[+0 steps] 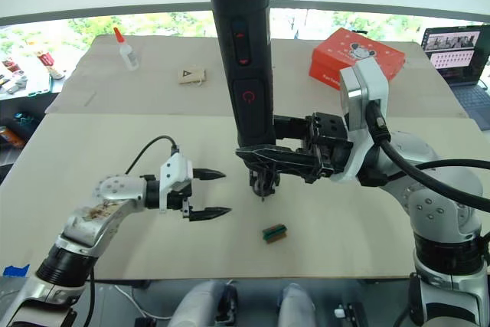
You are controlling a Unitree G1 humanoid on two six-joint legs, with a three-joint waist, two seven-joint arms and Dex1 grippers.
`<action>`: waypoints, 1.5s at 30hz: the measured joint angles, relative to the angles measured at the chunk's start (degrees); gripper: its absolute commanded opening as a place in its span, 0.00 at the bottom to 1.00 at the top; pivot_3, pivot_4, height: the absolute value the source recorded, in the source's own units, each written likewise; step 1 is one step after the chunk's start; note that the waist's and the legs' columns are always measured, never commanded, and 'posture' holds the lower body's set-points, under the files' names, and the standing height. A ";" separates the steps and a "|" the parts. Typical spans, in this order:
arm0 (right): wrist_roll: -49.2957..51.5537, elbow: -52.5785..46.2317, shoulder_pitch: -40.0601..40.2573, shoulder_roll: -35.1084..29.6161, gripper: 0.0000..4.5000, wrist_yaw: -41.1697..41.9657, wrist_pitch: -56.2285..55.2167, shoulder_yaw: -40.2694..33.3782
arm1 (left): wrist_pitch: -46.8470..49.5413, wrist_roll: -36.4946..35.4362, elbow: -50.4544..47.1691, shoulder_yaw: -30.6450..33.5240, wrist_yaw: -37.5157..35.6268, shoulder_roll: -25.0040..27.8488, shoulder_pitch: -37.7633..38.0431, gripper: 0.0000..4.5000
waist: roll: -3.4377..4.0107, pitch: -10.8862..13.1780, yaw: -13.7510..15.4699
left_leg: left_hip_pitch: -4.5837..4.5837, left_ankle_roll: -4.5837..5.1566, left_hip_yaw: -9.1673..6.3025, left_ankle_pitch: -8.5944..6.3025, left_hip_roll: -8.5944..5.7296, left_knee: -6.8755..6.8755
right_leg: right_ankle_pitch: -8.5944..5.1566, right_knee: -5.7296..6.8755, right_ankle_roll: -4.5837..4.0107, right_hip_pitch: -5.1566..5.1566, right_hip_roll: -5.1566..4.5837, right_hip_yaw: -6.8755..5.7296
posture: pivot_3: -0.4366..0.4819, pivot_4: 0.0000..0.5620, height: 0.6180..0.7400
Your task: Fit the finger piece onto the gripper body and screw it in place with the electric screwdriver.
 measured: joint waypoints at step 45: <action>-7.54 0.18 1.42 2.51 0.43 3.68 -0.67 1.04 | -24.76 14.12 46.53 -8.34 -7.45 -19.57 -23.40 0.62 | -0.06 0.02 0.90 | -0.06 0.02 0.00 0.00 -0.08 0.07 | 0.01 -0.01 0.02 0.00 -0.02 -0.06 | 0.48 0.27 1.00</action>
